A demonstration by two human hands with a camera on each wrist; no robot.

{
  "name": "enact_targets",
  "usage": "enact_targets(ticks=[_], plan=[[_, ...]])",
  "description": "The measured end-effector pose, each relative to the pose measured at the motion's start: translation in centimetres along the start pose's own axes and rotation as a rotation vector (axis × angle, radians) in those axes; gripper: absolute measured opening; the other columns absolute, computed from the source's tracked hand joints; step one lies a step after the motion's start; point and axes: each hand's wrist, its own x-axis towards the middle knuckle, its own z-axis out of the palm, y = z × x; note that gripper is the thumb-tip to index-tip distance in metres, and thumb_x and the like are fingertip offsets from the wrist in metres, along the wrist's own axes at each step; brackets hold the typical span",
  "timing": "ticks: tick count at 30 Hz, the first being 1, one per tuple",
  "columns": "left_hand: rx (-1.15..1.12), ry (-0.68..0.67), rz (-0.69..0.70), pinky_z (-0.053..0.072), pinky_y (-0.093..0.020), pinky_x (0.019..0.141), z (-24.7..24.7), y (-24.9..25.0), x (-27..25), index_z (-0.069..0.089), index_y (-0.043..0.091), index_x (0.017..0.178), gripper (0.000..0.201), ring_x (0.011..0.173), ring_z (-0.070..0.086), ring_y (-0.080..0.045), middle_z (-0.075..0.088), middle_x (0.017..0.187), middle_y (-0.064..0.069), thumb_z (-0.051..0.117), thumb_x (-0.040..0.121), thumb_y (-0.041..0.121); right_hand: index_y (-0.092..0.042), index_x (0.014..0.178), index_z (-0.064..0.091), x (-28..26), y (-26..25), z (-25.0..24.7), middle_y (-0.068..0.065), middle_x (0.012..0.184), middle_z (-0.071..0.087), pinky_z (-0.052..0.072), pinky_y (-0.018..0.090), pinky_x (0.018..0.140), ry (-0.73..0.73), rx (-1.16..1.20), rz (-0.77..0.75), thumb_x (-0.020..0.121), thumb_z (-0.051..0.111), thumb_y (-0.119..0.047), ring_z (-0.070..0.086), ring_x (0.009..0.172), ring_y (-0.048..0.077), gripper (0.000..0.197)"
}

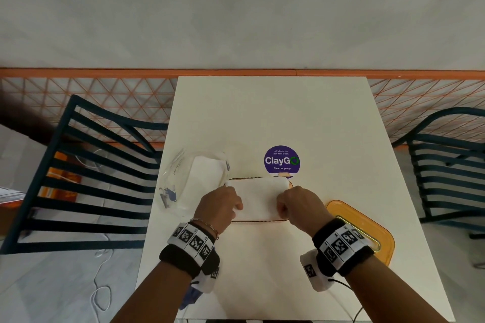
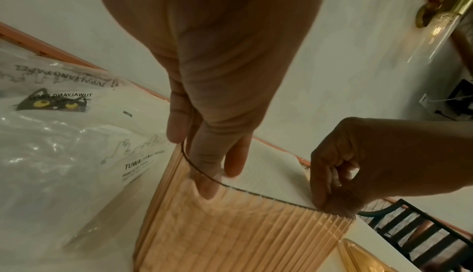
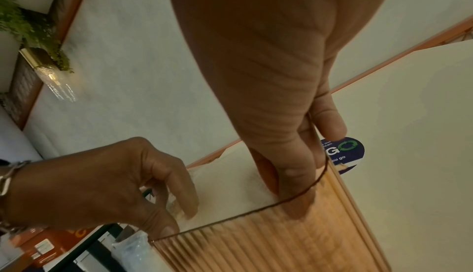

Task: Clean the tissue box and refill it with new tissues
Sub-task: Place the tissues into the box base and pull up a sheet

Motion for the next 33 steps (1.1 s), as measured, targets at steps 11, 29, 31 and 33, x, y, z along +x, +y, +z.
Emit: enact_targets(ticks=[11, 29, 31, 33], plan=[[0.119, -0.038, 0.004, 0.048, -0.03, 0.089, -1.1, 0.7, 0.9, 0.073, 0.027, 0.113, 0.034, 0.11, 0.058, -0.017, 0.064, 0.113, 0.004, 0.081, 0.08, 0.027, -0.021, 0.091, 0.076, 0.2, -0.3, -0.4, -0.001, 0.087, 0.072, 0.039, 0.02, 0.062, 0.017, 0.014, 0.022, 0.083, 0.065, -0.008, 0.063, 0.076, 0.019, 0.018], [0.138, 0.104, -0.024, 0.038, -0.028, 0.103, -1.5, 1.6, 4.0, 0.055, 0.028, 0.139, 0.078, 0.125, 0.043, -0.018, 0.054, 0.131, 0.006, 0.087, 0.069, 0.042, -0.024, 0.109, 0.075, 4.6, 0.7, -0.4, -0.003, 0.109, 0.07, 0.052, 0.033, 0.084, 0.307, 0.092, -0.007, 0.069, 0.089, -0.025, 0.057, 0.108, 0.024, 0.042], [0.146, 0.107, -0.022, 0.038, -0.028, 0.102, -1.5, 1.6, 4.0, 0.057, 0.03, 0.136, 0.076, 0.124, 0.044, -0.018, 0.054, 0.128, 0.006, 0.088, 0.069, 0.043, -0.024, 0.103, 0.078, 4.4, 0.8, -0.3, -0.003, 0.104, 0.071, 0.054, 0.034, 0.08, 0.342, 0.096, -0.015, 0.066, 0.091, -0.024, 0.059, 0.102, 0.023, 0.039], [0.15, 0.12, -0.016, 0.038, -0.028, 0.102, -1.5, 1.7, 4.0, 0.058, 0.031, 0.134, 0.074, 0.122, 0.044, -0.018, 0.055, 0.126, 0.007, 0.088, 0.068, 0.043, -0.023, 0.097, 0.079, 4.2, 1.0, -0.1, -0.003, 0.098, 0.072, 0.054, 0.033, 0.076, 0.38, 0.098, -0.029, 0.061, 0.094, -0.023, 0.06, 0.096, 0.024, 0.039]])
